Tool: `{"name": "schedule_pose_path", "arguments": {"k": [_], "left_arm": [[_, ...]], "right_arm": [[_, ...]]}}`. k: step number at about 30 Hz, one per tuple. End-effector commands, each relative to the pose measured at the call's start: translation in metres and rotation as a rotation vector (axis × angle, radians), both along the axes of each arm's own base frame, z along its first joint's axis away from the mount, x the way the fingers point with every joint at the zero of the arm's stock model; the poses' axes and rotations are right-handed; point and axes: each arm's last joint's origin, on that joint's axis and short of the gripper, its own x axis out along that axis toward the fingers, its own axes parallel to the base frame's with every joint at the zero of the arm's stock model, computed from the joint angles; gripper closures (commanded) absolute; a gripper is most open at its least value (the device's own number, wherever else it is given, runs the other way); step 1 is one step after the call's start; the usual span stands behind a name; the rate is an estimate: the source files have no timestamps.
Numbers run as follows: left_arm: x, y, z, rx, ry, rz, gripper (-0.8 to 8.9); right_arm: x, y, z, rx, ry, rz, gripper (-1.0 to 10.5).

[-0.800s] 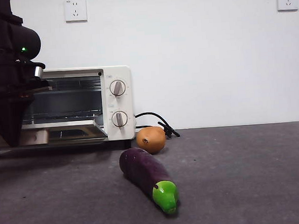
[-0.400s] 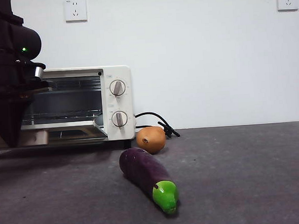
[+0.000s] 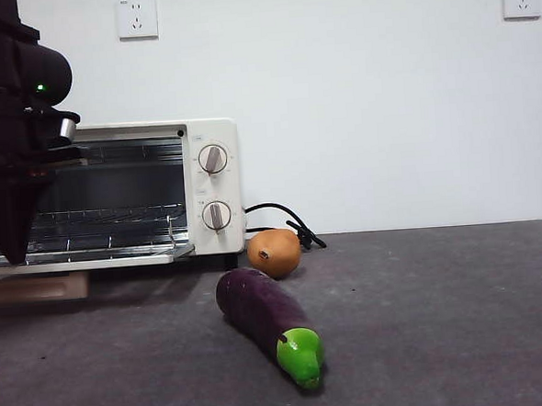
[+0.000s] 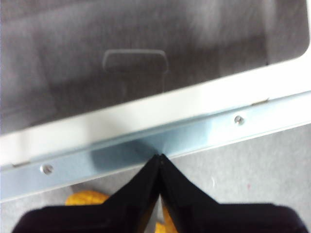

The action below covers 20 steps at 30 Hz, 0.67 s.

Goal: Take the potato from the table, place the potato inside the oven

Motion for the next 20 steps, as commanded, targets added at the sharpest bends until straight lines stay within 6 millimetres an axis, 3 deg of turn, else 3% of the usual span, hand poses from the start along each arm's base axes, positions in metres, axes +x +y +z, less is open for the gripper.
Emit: {"name": "schedule_pose_path", "arguments": {"k": [1, 5, 10, 15, 20], "left_arm": [[-0.001, -0.002, 0.0, 0.002, 0.008, -0.037, 8.2], [-0.009, -0.008, 0.017, -0.005, -0.054, -0.069, 8.2], [-0.032, -0.014, 0.065, -0.072, -0.235, -0.105, 8.2], [-0.081, -0.013, 0.126, -0.173, -0.457, -0.166, 8.19], [-0.139, -0.003, 0.173, -0.203, -0.665, -0.198, 8.19]], "right_arm": [[-0.001, 0.0, 0.0, 0.002, -0.001, 0.003, 9.5], [-0.002, 0.001, 0.001, 0.03, 0.006, 0.042, 9.5], [0.008, 0.004, 0.01, 0.182, -0.006, 0.164, 9.5], [0.033, 0.006, 0.028, 0.341, -0.033, 0.32, 9.5], [0.061, 0.005, 0.038, 0.403, -0.033, 0.259, 9.5]]}}
